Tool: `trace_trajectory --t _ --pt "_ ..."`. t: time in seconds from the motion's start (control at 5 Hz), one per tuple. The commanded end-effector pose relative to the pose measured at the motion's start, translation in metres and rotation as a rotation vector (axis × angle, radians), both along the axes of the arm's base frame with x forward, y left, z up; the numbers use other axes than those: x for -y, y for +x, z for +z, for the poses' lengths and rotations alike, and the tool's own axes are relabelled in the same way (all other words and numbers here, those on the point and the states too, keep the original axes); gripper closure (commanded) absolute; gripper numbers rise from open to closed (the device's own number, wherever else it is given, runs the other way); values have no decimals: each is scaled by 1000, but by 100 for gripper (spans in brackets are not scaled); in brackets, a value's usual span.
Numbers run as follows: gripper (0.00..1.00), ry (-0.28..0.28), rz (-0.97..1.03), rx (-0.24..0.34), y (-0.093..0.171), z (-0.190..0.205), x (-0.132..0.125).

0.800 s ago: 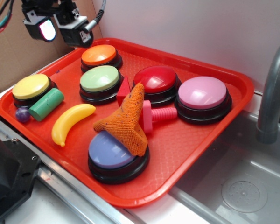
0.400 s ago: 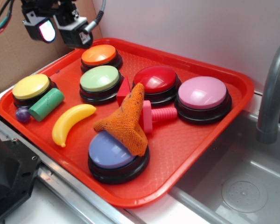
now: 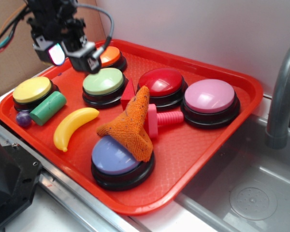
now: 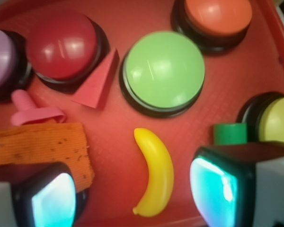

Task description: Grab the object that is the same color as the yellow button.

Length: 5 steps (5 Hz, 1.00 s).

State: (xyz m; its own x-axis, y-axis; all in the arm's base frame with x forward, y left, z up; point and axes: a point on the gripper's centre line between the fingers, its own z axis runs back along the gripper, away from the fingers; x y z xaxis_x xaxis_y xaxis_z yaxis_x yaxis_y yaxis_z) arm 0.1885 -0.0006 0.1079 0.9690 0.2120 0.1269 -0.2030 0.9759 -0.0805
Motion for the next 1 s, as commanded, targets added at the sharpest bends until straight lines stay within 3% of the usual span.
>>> trace_trajectory --t 0.0,0.2,0.6,0.8 --pt "0 15 42 1 -9 -50 -3" --pt "0 33 52 -22 -15 -71 -6" --pt "0 22 108 -6 -20 -96 -6" --pt "100 21 121 10 -19 -95 -5"
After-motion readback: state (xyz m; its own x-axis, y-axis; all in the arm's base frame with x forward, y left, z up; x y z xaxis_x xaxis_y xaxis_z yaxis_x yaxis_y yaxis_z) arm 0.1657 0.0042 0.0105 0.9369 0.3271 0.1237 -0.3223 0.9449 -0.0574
